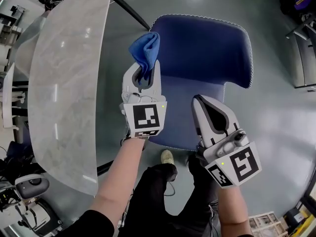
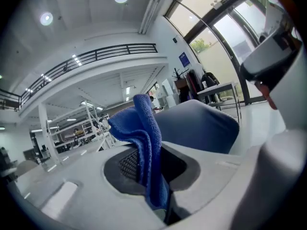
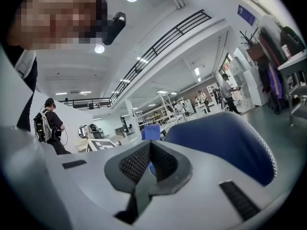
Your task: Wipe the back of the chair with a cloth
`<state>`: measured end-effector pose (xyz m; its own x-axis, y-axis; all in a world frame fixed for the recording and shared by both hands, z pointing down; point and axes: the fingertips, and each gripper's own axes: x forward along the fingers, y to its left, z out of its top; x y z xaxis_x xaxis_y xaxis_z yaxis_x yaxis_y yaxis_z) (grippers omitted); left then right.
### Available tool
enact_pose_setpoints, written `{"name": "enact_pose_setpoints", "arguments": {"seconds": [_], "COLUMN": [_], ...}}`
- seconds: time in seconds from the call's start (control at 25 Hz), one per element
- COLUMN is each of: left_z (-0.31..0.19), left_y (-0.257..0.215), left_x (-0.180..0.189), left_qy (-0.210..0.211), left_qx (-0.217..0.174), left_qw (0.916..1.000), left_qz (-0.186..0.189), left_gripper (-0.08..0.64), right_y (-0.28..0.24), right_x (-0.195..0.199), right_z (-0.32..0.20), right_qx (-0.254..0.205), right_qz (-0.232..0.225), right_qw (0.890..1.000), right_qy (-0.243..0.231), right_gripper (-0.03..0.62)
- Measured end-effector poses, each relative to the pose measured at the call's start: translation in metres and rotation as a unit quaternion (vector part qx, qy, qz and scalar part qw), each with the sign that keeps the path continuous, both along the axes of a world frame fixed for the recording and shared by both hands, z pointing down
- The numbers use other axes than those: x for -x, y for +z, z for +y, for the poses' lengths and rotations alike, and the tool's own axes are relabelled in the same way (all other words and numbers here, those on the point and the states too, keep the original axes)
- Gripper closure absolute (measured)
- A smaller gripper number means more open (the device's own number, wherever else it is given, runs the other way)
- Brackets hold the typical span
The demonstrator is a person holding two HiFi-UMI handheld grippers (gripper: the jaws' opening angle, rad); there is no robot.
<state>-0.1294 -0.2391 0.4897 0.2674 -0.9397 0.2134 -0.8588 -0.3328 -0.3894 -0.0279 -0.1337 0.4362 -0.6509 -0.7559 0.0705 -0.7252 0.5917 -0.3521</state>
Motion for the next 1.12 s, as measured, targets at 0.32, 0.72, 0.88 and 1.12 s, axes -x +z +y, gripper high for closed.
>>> {"name": "enact_pose_setpoints", "arguments": {"seconds": [0.32, 0.72, 0.88, 1.12], "left_z": [-0.032, -0.049, -0.047, -0.039], "left_y": [0.035, 0.089, 0.099, 0.143], "left_x": [0.001, -0.022, -0.024, -0.032], "left_qy": [-0.021, 0.0, 0.008, 0.029], "left_qx": [-0.039, -0.095, -0.105, -0.087], "left_qw": [0.9957, 0.978, 0.9707, 0.9709], "left_qz": [-0.081, -0.186, -0.216, -0.221], "left_gripper": [0.499, 0.499, 0.499, 0.499], "right_y": [0.041, 0.084, 0.093, 0.114], "right_x": [-0.01, -0.027, -0.026, -0.028], "right_z": [-0.025, -0.052, -0.054, -0.055], "right_qx": [-0.001, -0.013, -0.01, -0.009], "right_qz": [-0.007, -0.011, -0.014, -0.011], "right_qw": [1.0, 1.0, 0.999, 1.0], "right_qy": [0.017, 0.024, 0.029, 0.028], "right_gripper": [0.578, 0.578, 0.578, 0.578]}}
